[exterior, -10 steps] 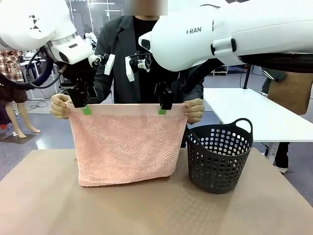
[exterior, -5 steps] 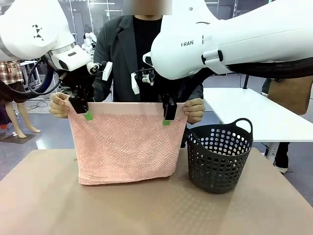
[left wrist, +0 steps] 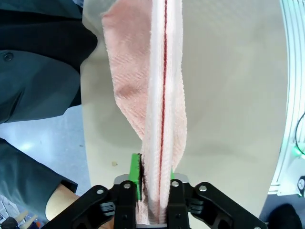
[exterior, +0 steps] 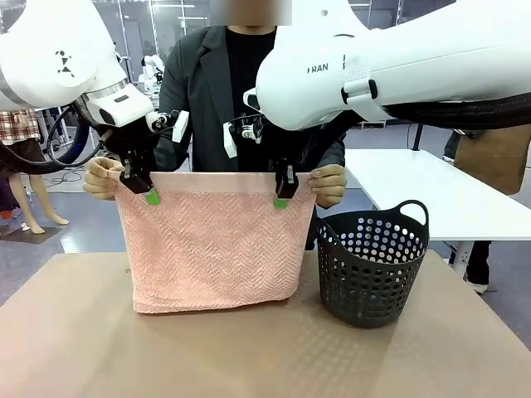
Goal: Fold the towel.
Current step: Release the end of the 100 cm Hotel Towel you were holding and grab the top end of the folded side, then release the end of the 100 cm Hotel Towel you were holding.
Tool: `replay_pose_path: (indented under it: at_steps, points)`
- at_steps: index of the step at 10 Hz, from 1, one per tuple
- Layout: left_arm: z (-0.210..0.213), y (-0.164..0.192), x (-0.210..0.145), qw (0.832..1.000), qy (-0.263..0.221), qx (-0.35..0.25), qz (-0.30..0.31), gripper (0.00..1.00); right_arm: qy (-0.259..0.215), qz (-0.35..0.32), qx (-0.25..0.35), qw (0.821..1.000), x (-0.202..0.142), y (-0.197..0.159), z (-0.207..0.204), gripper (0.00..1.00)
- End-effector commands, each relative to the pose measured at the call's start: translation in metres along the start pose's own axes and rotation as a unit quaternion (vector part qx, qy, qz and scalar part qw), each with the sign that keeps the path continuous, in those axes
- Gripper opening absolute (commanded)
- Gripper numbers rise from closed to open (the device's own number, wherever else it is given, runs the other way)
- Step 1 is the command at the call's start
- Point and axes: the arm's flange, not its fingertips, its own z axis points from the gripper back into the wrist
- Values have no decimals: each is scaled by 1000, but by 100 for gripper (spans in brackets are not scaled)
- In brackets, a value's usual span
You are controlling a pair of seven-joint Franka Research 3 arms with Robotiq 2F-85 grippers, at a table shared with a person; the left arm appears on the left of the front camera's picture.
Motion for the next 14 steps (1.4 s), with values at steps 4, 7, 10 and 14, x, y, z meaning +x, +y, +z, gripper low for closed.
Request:
replay_pose_path:
  at_steps: [4, 7, 10, 14]
  points:
    - [1, -7, -6, 1000, -13, 14, -4, 0, -9, -7, 8, 1000, -4, 0, 5, 0]
    - [2, -2, 0, 1000, -1, 5, 0, 0, -2, -2, 1, 1000, -1, 0, 2, 0]
    - [2, -2, 0, 1000, -1, 5, 0, 0, -2, -2, 1, 1000, -1, 0, 2, 0]
    - [2, -2, 0, 1000, -1, 5, 0, 0, -2, -2, 1, 1000, -1, 0, 2, 0]
